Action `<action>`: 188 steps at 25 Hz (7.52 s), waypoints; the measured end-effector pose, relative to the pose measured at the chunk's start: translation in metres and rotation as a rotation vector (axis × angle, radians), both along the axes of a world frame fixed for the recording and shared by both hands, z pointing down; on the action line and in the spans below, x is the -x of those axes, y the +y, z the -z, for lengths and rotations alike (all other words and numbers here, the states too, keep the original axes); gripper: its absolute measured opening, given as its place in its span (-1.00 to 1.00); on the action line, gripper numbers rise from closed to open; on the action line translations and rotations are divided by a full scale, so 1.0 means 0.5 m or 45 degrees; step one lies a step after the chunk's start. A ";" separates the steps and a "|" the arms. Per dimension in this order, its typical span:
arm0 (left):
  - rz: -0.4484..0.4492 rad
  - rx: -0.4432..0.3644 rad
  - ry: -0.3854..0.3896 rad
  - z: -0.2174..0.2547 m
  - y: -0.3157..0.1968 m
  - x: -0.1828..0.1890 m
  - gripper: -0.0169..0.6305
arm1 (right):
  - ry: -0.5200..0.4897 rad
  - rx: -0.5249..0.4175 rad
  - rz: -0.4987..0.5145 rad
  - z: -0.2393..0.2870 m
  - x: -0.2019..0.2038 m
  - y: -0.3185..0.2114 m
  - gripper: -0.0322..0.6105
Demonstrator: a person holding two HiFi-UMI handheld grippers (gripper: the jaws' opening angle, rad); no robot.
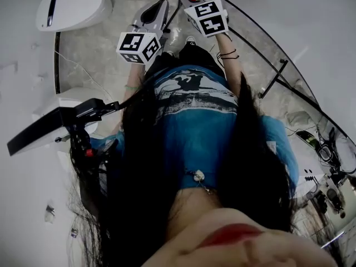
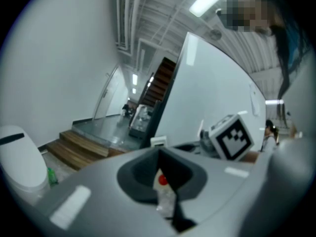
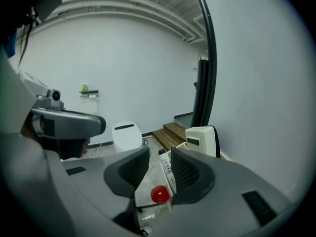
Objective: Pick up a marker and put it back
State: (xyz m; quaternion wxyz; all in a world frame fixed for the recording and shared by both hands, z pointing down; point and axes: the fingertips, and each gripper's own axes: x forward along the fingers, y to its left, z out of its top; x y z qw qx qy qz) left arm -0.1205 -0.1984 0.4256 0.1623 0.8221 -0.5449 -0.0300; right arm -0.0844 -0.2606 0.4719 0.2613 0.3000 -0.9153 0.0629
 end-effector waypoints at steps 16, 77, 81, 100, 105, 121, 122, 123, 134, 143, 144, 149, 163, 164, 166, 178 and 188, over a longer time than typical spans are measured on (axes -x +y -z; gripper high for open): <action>0.024 0.005 0.004 0.011 -0.010 -0.007 -0.95 | 0.428 -0.094 0.009 -0.062 0.004 -0.041 -0.56; -0.165 0.005 -0.005 -0.017 0.014 -0.061 -0.95 | -0.287 -0.281 -0.247 0.202 -0.142 -0.001 -0.68; -0.156 0.010 -0.008 -0.018 0.012 -0.057 -0.95 | -0.229 -0.241 -0.196 0.159 -0.109 -0.029 -0.68; -0.061 0.022 0.003 -0.027 0.009 -0.014 -0.95 | 0.166 -0.155 0.025 -0.024 0.008 -0.068 -0.67; -0.056 0.022 0.004 -0.028 0.008 -0.013 -0.95 | 0.260 -0.149 0.028 -0.042 0.009 -0.067 -0.67; -0.070 0.027 0.001 -0.033 0.012 -0.016 -0.95 | -0.157 -0.051 -0.182 0.033 -0.073 -0.037 -0.67; -0.075 0.028 0.000 -0.033 0.013 -0.018 -0.95 | -0.189 -0.040 -0.193 0.037 -0.081 -0.032 -0.67; -0.081 0.030 -0.001 -0.033 0.014 -0.021 -0.95 | -0.222 -0.028 -0.208 0.041 -0.089 -0.026 -0.67; -0.158 0.092 0.016 -0.057 0.058 -0.060 -0.95 | -0.461 0.069 -0.339 0.080 -0.173 0.071 -0.71; -0.174 0.151 0.036 -0.085 0.103 -0.067 -0.95 | -0.483 0.163 -0.345 0.052 -0.171 0.149 -0.75; -0.172 0.153 0.035 -0.086 0.102 -0.067 -0.95 | -0.486 0.171 -0.340 0.049 -0.168 0.150 -0.75; -0.141 0.140 0.013 -0.061 0.084 -0.054 -0.95 | -0.524 0.193 -0.307 0.059 -0.155 0.140 -0.77; -0.024 0.011 0.001 -0.016 0.422 -0.245 -0.95 | -0.563 0.107 -0.188 0.093 -0.348 0.515 -0.79; -0.022 0.012 0.002 -0.017 0.440 -0.270 -0.95 | -0.562 0.110 -0.177 0.091 -0.366 0.532 -0.79; -0.012 0.017 0.008 -0.018 0.482 -0.321 -0.95 | -0.562 0.119 -0.152 0.090 -0.404 0.568 -0.79; 0.084 0.016 -0.034 -0.006 0.679 -0.433 -0.95 | -0.587 0.164 -0.031 0.090 -0.486 0.736 -0.80; 0.151 0.036 -0.010 -0.039 0.757 -0.387 -0.95 | -0.575 0.226 0.022 0.053 -0.432 0.808 -0.80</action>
